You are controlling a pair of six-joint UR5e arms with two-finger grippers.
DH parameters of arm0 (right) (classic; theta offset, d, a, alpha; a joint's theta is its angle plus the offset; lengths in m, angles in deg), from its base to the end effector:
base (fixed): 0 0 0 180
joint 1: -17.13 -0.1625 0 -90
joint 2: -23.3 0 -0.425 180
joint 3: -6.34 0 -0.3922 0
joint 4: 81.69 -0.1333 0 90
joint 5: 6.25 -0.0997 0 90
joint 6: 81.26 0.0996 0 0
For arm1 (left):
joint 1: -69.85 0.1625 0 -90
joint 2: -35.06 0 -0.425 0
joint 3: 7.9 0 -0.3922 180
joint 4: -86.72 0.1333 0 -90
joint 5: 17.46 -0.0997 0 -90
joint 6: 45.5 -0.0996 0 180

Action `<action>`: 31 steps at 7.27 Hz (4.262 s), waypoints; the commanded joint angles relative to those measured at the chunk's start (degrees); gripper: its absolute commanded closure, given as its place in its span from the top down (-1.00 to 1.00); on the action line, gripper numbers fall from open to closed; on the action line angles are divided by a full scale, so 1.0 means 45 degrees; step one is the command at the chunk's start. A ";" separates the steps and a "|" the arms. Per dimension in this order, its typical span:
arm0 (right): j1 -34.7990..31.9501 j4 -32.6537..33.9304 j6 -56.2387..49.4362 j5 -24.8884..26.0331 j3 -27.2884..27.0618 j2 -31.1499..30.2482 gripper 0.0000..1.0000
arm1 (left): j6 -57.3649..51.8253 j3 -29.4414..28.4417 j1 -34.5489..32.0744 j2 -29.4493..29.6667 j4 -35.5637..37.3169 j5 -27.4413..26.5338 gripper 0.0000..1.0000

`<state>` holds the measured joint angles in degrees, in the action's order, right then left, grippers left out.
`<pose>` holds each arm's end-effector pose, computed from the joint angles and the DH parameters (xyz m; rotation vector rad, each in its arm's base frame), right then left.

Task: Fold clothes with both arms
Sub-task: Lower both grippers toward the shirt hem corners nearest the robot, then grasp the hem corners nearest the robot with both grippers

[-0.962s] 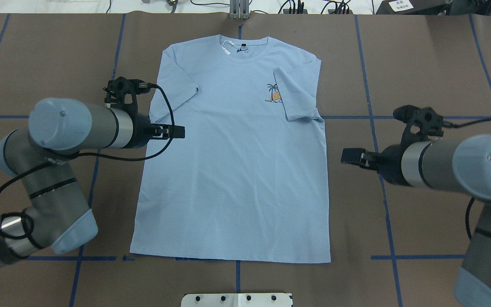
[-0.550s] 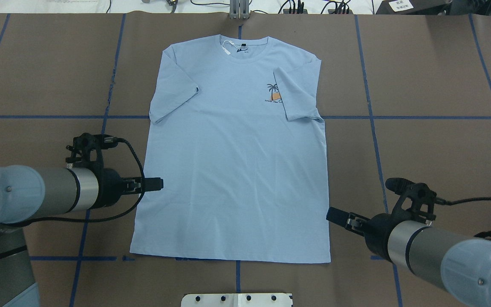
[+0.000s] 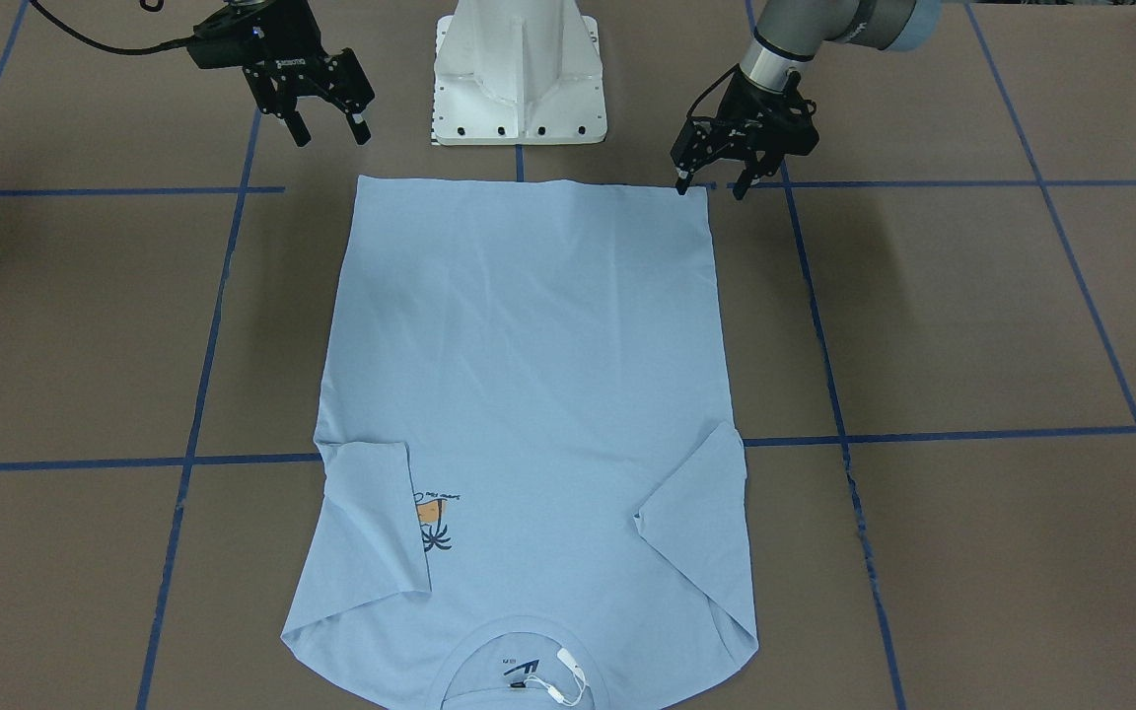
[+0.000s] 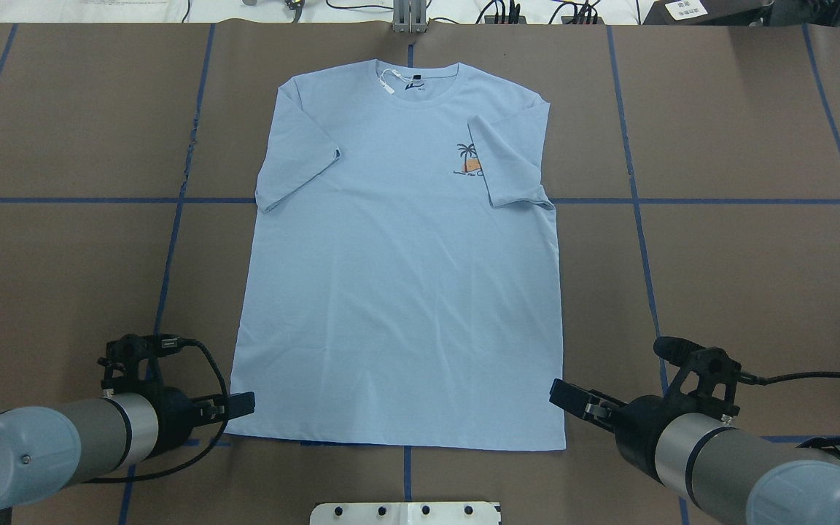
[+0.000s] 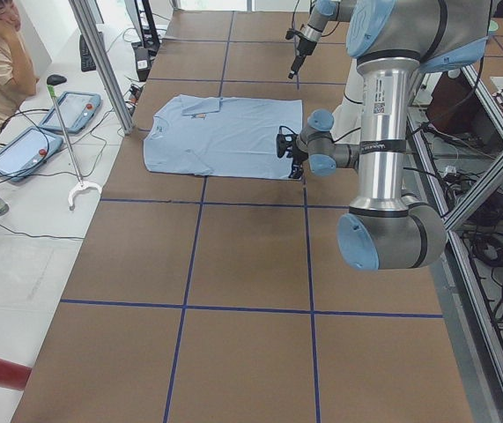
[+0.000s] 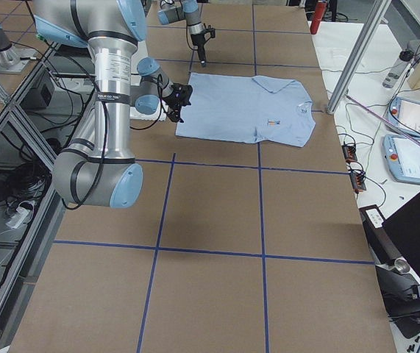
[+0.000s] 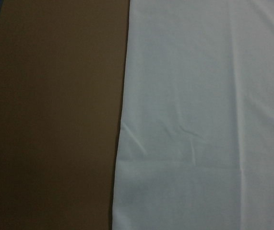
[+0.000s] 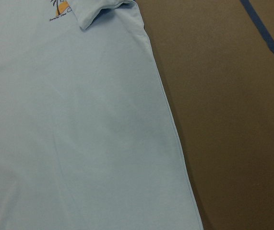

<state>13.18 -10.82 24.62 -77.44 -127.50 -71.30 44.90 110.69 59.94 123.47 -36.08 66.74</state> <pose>-0.3899 -0.1927 0.3026 0.1946 -1.0448 0.4804 0.4417 -0.2227 0.3730 0.1784 1.0337 -0.2160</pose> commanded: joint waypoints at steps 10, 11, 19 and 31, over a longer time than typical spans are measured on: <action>0.0057 -0.0007 -0.0013 0.0175 0.0034 0.0085 1.00 | 0.1552 -0.0534 0.0758 0.0275 0.0043 -0.0468 0.17; 0.0057 -0.0007 0.0007 0.0175 0.0034 0.0085 1.00 | 0.1571 -0.0553 0.0758 0.0294 0.0043 -0.0468 -0.14; 0.0931 0.1467 0.2655 0.0563 0.0346 0.0241 0.33 | 0.1513 -0.0339 0.0758 0.0605 0.0024 -0.0449 -1.00; 0.2283 0.2395 0.3835 0.2557 0.2827 0.1726 0.15 | 0.1513 -0.0339 0.0758 0.1017 0.0024 -0.0390 -1.00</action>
<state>23.32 -0.07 41.87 -66.30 -115.00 -63.67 51.70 109.17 63.35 128.05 -35.97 64.98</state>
